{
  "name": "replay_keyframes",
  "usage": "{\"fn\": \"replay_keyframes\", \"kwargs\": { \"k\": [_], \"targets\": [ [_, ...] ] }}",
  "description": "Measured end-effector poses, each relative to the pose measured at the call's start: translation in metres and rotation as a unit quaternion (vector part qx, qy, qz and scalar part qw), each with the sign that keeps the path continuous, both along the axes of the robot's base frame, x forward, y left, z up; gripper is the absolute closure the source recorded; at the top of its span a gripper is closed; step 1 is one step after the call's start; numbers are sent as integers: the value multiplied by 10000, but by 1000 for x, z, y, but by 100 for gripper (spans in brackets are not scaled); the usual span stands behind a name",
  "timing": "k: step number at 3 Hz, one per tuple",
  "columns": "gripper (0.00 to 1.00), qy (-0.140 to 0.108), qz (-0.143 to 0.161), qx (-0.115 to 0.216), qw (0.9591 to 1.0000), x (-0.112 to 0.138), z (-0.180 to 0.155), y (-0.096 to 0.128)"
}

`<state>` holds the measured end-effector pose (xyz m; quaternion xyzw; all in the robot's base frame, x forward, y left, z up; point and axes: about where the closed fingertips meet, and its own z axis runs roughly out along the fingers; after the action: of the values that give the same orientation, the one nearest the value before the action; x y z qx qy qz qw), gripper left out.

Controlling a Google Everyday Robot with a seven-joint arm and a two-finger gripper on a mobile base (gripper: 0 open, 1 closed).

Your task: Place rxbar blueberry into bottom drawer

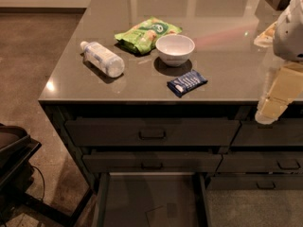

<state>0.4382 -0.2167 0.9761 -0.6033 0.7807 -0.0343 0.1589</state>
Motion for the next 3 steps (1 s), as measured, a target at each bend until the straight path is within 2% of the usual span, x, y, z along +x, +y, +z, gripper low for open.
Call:
{"fn": "replay_keyframes", "kwargs": {
  "k": [1,2,3],
  "targets": [
    [0,-15,5,2,10000,1,1,0],
    [0,137,240,200,9994,32,-9,5],
    [0,389,498,620,9961,79,-32,14]
  ]
}}
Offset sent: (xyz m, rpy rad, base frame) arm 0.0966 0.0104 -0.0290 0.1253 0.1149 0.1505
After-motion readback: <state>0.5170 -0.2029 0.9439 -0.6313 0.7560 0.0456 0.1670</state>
